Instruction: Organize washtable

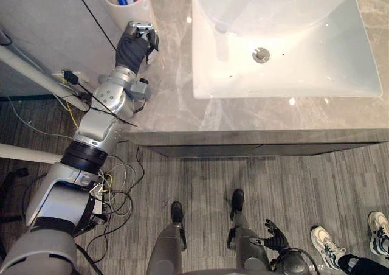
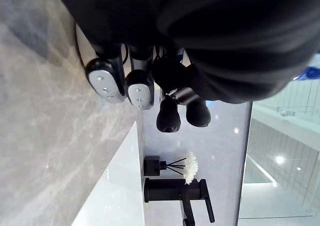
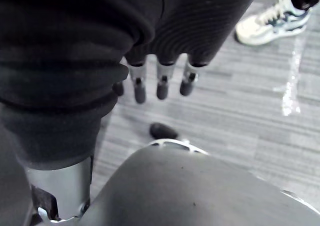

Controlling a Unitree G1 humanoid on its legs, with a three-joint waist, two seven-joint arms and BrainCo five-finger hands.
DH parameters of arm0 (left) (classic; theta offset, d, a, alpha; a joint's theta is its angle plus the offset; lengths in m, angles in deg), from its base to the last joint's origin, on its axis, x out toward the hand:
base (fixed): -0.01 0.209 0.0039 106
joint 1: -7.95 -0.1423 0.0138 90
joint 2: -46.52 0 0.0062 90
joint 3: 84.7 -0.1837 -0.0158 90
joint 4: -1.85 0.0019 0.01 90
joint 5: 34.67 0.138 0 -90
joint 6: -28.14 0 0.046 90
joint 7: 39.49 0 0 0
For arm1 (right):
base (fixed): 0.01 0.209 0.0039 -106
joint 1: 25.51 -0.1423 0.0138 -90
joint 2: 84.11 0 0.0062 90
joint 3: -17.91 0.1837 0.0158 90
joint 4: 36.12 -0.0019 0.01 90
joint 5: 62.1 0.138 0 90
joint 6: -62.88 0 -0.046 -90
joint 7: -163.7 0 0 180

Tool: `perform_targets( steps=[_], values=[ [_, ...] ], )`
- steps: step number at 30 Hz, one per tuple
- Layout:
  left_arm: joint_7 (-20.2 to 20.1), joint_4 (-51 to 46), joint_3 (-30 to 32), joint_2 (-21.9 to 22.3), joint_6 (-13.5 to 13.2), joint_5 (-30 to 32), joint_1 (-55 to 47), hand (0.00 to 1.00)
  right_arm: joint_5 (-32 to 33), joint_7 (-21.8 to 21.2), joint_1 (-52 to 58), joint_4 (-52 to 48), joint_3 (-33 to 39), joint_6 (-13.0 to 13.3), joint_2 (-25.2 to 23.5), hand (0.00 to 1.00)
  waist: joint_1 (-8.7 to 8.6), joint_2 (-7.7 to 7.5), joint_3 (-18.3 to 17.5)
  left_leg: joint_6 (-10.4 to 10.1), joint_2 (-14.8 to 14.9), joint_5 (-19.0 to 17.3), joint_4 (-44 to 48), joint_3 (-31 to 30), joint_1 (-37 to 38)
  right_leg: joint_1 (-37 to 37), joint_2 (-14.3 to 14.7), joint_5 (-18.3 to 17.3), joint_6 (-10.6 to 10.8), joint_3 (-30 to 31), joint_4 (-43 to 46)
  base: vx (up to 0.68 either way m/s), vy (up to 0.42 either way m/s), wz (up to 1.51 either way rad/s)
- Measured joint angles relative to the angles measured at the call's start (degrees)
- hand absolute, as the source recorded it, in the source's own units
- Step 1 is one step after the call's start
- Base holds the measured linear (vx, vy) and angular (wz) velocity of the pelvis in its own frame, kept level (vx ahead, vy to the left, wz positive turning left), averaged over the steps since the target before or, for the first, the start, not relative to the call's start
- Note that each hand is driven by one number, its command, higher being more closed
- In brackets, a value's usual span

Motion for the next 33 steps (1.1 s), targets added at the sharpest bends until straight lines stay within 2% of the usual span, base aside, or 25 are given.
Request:
perform_targets(
  steps=[19, 27, 31, 33],
  values=[
    [0.0, 1.4, 0.0, -0.4, -0.1, 0.0, 5.7, 1.00, 1.4, 0.8, -0.1, -1.6, -0.6, 0.9, 0.6, 0.00, 0.00, 0.14, 2.4, 0.0, 0.1, 0.0, 0.3, 0.6, -1.4, -1.7, 0.1, 0.4, -0.3, 0.8, 0.0, 0.00, -0.001, -0.01],
    [-0.4, -4.9, 0.1, -0.5, -0.1, 0.2, -0.3, 1.00, 1.4, 0.7, -0.2, -1.3, -0.5, 0.7, 0.8, 0.00, 0.32, 0.54, 2.4, 0.0, 0.0, 0.0, 0.3, 0.0, -0.5, -0.4, 0.1, 0.3, -0.3, 0.3, 0.0, 0.00, -0.001, 0.02],
    [-1.2, -6.2, 0.5, -0.7, -0.1, 0.2, -3.9, 1.00, 1.3, 0.7, -0.2, -0.2, -0.5, 0.6, 1.0, 0.00, 1.56, 0.72, 2.3, 0.0, 0.0, 0.0, 0.0, -0.3, 0.5, 0.5, 0.1, 0.0, -0.6, 0.0, 0.0, 0.00, 0.000, 0.03],
    [-1.9, -8.7, 0.7, -3.4, -0.1, 0.2, -7.2, 1.00, 1.3, 0.7, -0.3, -0.1, -0.6, 0.6, 1.0, 0.00, 1.54, 0.80, 2.3, 0.0, 0.0, 0.1, -0.1, -0.6, 0.5, 0.7, 0.1, 0.0, -0.6, -0.3, 0.0, 0.00, -0.005, 0.06]
  ],
)
